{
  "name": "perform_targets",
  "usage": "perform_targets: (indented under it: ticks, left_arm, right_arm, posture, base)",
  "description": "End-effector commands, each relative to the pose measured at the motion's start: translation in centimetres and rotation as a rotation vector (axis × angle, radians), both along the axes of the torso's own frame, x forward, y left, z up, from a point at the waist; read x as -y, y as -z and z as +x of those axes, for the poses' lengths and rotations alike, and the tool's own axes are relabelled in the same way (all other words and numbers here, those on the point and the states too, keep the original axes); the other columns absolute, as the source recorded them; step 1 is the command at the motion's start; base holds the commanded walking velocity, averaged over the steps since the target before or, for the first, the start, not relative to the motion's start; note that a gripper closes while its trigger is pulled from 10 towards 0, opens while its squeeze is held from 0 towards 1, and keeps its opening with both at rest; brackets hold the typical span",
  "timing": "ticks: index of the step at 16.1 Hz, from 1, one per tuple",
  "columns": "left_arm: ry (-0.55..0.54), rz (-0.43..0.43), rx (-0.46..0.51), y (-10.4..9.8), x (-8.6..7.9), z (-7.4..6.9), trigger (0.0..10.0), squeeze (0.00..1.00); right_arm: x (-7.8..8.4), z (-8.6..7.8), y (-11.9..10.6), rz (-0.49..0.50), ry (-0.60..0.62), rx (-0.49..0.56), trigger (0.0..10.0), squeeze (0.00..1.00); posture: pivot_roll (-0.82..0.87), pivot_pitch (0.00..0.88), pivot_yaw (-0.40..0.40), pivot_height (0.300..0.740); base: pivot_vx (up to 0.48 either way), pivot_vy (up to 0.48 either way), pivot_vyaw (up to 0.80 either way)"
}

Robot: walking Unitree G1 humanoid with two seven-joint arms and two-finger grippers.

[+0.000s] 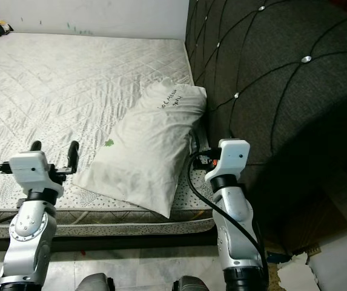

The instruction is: Clean up the room

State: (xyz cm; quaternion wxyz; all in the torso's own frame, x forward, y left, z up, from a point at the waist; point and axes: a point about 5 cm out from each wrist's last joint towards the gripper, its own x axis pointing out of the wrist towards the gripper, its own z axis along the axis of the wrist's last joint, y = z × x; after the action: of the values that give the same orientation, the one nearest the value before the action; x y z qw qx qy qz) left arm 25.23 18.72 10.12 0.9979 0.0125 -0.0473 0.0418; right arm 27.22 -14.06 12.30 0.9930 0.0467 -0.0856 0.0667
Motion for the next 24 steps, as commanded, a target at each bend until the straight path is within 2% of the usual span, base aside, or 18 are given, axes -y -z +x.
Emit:
perform_targets:
  ticks: [1,5,8,18,24]
  left_arm:
    - [0.02,-0.005,0.023,-0.9,0.3,0.3,10.0,0.0]
    - [0.043,-0.094,0.015,-1.3,0.6,0.7,10.0,0.0]
    - [0.02,-0.144,0.008,-1.9,0.5,1.2,10.0,0.0]
    - [0.065,-0.159,-0.028,-2.1,1.0,1.0,10.0,0.0]
    - [0.071,-0.157,-0.033,-2.2,1.0,0.9,10.0,0.0]
  right_arm:
    - [0.0,0.0,-0.4,-0.011,-0.021,0.0,10.0,0.0]
    - [0.1,0.0,-0.7,-0.023,-0.017,-0.015,10.0,0.0]
    - [0.1,0.1,-0.9,-0.011,-0.03,-0.036,10.0,0.0]
    - [-0.1,-0.1,-1.0,0.009,-0.045,-0.065,10.0,0.0]
    - [-0.2,-0.1,-1.0,0.019,-0.049,-0.075,10.0,0.0]
  posture:
    - [-0.03,0.0,-0.042,0.74]
    - [-0.04,0.0,-0.054,0.74]
    - [-0.03,0.0,-0.064,0.74]
    - [-0.03,0.0,-0.061,0.74]
    - [-0.03,0.0,-0.059,0.74]
  base:
    - [0.0,0.0,0.0]
    - [0.0,0.0,-0.1]
    - [0.0,0.0,-0.43]
    - [0.0,0.0,0.0]
    - [0.0,0.31,0.0]
